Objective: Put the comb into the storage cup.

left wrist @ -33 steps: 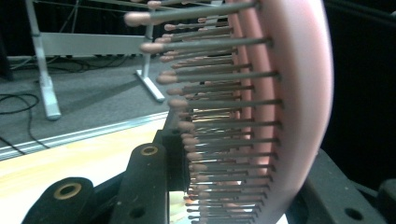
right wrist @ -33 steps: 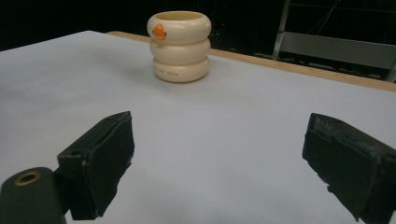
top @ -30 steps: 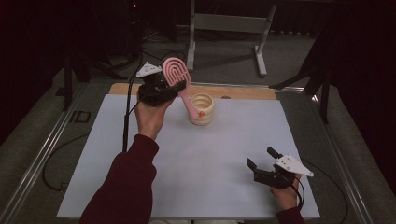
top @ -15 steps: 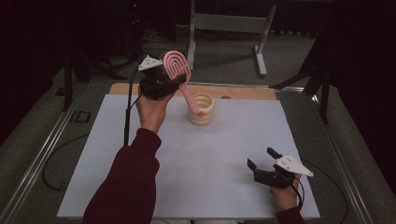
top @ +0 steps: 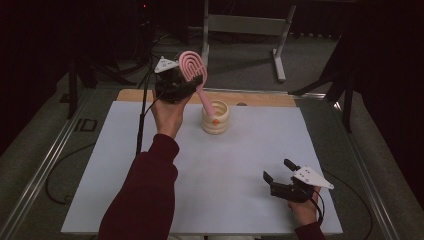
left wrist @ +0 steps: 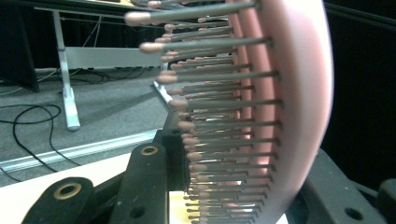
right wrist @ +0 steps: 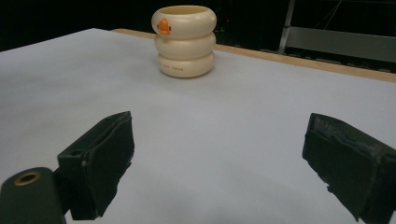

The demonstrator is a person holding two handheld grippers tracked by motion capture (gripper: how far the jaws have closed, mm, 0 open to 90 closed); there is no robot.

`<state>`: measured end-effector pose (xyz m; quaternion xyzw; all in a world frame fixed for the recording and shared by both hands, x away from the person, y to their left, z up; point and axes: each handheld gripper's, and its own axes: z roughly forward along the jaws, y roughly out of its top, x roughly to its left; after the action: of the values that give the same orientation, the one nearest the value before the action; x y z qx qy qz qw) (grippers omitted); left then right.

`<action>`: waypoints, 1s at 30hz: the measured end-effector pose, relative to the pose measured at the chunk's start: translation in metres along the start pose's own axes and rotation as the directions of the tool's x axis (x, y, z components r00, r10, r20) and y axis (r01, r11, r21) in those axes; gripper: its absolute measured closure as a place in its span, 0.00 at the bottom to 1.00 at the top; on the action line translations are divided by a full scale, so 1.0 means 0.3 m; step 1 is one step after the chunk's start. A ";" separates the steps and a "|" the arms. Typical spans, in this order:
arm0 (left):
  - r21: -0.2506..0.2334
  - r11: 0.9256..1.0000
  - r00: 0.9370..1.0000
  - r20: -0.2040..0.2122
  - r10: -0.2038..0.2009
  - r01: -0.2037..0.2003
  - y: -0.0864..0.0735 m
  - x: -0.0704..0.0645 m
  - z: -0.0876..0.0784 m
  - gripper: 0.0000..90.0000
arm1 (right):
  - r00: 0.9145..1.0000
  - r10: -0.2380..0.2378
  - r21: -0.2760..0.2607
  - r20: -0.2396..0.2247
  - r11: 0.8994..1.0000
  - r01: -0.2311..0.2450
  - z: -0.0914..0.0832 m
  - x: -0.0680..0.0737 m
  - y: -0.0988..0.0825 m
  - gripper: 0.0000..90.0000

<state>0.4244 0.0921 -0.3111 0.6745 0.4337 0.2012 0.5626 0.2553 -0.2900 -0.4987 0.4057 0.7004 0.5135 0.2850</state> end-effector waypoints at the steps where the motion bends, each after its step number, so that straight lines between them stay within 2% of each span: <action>1: 0.000 1.000 1.000 -0.005 -0.002 0.002 0.002 0.001 0.002 0.72 | 1.000 -0.001 -0.002 0.000 1.000 0.001 0.000 0.000 0.000 0.10; 10: -0.007 1.000 0.999 -0.036 0.015 -0.015 0.023 -0.004 0.024 0.72 | 1.000 0.006 -0.006 -0.002 1.000 -0.006 -0.001 -0.002 0.002 0.10; 23: -0.021 1.000 0.999 -0.052 -0.009 0.007 0.015 -0.002 0.078 0.72 | 1.000 0.019 -0.011 0.002 1.000 -0.019 -0.001 -0.005 0.003 0.10; 30: -0.014 1.000 0.999 -0.052 -0.002 0.002 0.006 -0.007 0.111 0.72 | 0.999 0.035 -0.020 0.009 0.999 -0.035 0.003 -0.007 0.004 0.10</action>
<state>0.4492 0.0710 -0.3185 0.6646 0.4473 0.2212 0.5561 0.2575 -0.2913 -0.4977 0.4173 0.6867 0.5235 0.2831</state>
